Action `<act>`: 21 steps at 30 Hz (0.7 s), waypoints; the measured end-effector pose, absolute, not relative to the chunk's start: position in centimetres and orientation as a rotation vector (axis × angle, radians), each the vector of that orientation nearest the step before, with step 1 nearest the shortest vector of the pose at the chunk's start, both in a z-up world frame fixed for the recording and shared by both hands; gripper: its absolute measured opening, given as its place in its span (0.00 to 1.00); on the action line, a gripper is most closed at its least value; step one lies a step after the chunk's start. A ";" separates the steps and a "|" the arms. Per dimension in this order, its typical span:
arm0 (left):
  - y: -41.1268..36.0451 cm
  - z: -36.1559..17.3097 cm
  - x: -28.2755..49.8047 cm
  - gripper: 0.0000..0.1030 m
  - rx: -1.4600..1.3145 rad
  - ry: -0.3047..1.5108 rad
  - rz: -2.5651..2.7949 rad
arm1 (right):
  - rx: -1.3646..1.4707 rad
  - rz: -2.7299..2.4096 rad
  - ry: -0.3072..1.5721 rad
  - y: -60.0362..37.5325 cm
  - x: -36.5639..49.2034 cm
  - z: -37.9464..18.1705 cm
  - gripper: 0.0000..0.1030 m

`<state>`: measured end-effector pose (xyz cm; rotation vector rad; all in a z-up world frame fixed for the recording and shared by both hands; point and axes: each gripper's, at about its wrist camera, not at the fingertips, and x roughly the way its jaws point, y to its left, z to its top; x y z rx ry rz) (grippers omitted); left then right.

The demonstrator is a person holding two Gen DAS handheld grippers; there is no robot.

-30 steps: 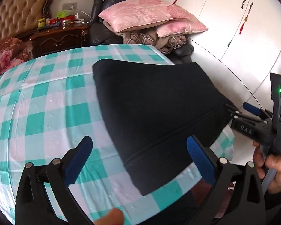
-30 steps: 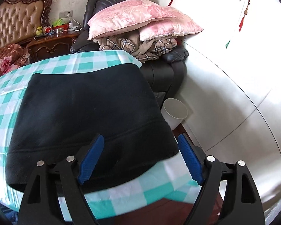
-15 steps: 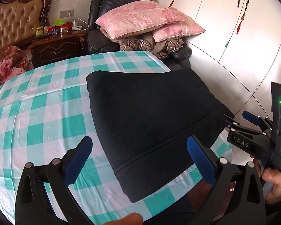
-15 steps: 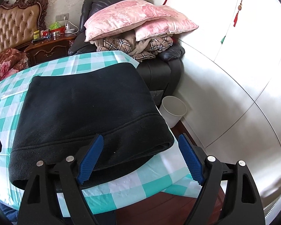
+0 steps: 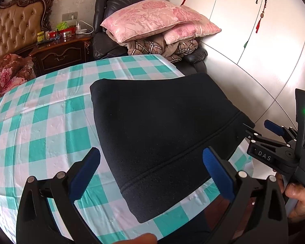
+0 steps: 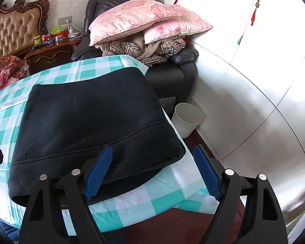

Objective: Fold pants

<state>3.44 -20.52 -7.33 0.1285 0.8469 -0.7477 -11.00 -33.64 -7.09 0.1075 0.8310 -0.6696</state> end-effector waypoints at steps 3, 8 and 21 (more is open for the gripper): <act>-20.5 -7.3 3.4 0.98 0.128 0.846 -0.749 | 0.108 -0.670 0.830 -33.7 -11.0 -7.1 0.77; -20.6 -7.4 3.5 0.98 0.129 0.847 -0.749 | 0.109 -0.669 0.830 -33.7 -11.0 -7.1 0.77; -20.7 -7.3 3.4 0.98 0.129 0.849 -0.751 | 0.112 -0.667 0.832 -33.7 -11.0 -7.1 0.77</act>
